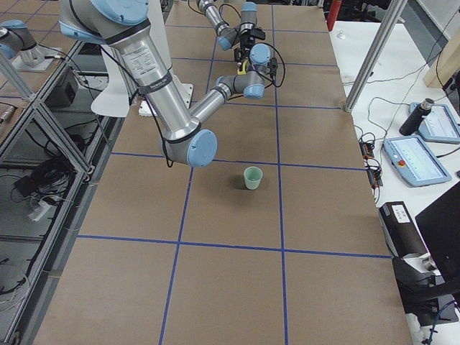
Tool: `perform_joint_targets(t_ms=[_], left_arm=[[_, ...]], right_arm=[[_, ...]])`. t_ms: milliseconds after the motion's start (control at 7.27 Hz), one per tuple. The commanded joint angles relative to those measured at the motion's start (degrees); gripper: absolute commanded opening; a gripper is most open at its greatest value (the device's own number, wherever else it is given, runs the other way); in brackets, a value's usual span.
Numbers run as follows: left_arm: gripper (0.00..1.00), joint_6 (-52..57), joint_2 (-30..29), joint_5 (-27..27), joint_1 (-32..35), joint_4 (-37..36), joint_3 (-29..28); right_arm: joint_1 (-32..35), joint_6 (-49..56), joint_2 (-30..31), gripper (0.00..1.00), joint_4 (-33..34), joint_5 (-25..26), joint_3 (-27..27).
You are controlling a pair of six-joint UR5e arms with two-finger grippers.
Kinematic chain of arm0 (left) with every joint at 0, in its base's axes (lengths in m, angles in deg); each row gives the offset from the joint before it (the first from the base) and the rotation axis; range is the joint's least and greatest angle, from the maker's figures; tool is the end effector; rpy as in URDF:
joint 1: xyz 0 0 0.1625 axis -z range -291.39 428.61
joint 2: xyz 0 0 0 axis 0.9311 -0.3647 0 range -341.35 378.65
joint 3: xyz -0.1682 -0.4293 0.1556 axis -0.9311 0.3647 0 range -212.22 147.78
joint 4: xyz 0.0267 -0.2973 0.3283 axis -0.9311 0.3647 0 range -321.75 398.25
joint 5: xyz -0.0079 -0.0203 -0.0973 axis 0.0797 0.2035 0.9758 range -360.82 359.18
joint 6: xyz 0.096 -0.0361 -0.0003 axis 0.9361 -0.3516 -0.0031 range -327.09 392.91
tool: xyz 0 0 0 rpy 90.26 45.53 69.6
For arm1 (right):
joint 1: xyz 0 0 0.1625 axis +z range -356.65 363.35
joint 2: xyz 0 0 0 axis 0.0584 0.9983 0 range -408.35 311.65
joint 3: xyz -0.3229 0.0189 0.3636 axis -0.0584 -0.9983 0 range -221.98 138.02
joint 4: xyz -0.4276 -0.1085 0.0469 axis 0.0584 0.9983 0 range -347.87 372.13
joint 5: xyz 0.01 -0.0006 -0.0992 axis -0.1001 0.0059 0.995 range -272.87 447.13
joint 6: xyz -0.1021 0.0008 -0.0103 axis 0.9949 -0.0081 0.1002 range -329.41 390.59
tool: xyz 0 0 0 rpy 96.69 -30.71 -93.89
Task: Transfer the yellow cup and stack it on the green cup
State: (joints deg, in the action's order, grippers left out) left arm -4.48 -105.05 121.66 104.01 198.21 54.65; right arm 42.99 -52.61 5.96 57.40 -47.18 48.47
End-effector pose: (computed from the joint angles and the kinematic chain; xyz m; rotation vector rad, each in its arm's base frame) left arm 0.5263 -0.4700 0.2383 0.9005 1.5352 0.7134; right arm -0.5105 -0.5030 0.2213 -0.0591 -1.4562 -0.0773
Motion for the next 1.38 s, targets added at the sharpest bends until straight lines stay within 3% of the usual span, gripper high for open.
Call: perform_joint_targets(t_ms=[0, 275, 688, 826, 963, 1239], left_arm=[[0.18, 0.0, -0.1, -0.1, 0.0, 0.0, -0.5], [0.18, 0.0, -0.1, 0.0, 0.0, 0.0, -0.6], [0.18, 0.0, -0.3, 0.1, -0.2, 0.4, -0.6], [0.23, 0.0, -0.2, 0.1, -0.2, 0.4, -0.6], [0.37, 0.0, -0.1, 0.2, -0.2, 0.8, -0.6], [0.7, 0.0, -0.2, 0.3, -0.3, 0.9, -0.5]], right_arm=[[0.1, 0.0, 0.3, 0.36, 0.0, -0.5, 0.2], [0.1, 0.0, 0.4, 0.29, -0.1, -0.7, 0.3], [0.2, 0.0, 0.7, 0.27, -0.2, -0.9, 0.3], [0.2, 0.1, 0.8, 0.19, -0.2, -0.8, 0.3], [0.2, 0.0, 1.0, 0.05, -0.2, -0.8, 0.3], [0.2, 0.2, 3.3, 0.0, -0.2, -0.8, 2.7]])
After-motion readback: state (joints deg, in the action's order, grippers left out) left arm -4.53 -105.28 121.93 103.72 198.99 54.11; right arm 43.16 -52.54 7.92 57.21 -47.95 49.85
